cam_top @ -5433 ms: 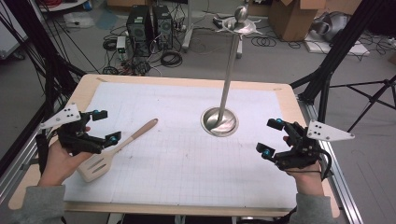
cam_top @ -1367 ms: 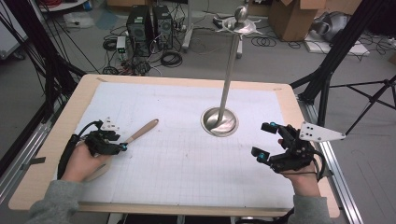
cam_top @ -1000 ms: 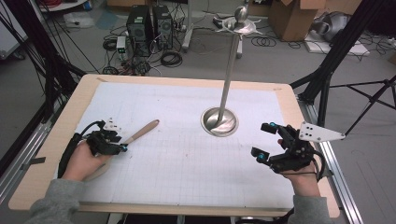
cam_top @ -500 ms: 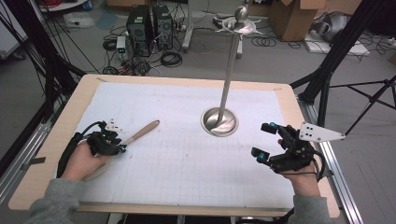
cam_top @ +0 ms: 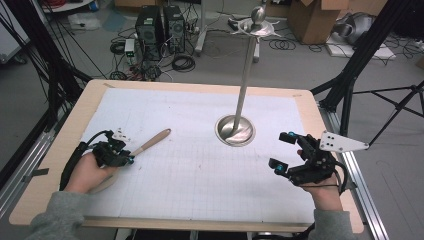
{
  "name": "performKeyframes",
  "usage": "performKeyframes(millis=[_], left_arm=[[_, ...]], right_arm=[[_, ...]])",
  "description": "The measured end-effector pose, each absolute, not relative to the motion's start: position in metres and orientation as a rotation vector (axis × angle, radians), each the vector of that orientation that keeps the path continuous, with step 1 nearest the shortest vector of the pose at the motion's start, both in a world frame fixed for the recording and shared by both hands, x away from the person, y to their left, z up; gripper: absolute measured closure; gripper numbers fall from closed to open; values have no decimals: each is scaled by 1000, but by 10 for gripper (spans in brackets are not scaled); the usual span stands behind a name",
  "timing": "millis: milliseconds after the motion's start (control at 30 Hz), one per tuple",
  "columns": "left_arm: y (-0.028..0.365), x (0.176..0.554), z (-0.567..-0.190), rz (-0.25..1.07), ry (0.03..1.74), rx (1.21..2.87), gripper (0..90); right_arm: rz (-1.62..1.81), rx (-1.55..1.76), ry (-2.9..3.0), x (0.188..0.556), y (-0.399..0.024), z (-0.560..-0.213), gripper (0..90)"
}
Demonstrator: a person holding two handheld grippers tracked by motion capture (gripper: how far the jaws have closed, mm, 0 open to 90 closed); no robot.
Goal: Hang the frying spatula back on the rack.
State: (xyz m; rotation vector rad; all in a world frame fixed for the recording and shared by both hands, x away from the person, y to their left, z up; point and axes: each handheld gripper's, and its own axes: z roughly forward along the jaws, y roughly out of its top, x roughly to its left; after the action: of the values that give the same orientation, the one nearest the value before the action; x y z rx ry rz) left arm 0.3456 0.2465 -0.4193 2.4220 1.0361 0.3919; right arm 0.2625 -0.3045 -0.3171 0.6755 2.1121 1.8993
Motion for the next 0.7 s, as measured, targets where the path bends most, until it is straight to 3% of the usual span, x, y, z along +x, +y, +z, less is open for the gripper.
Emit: performKeyframes(millis=[700], left_arm=[[249,345,-419,372,1031,2423,776]], right_arm=[[1896,692,2120,262,-305,-318,48]])
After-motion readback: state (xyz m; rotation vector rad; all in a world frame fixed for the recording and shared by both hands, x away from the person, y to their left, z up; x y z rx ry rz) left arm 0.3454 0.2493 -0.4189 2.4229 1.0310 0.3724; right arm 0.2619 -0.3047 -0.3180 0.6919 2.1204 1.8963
